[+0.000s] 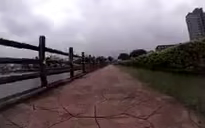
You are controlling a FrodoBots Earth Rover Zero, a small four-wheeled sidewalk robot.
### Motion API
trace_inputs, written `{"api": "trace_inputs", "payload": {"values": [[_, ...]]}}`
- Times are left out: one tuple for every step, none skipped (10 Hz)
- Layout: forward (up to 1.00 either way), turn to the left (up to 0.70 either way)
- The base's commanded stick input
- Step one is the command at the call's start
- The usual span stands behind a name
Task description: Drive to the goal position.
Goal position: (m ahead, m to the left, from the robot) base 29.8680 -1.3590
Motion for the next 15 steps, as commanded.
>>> {"api": "trace_inputs", "payload": {"values": [[1.0,0.0],[1.0,0.0],[1.0,0.0],[1.0,0.0],[1.0,0.0],[1.0,0.0],[1.0,0.0],[1.0,0.0],[1.0,0.0],[1.0,0.0],[1.0,0.0],[1.0,0.0],[1.0,0.0],[1.0,0.0],[1.0,0.0]]}}
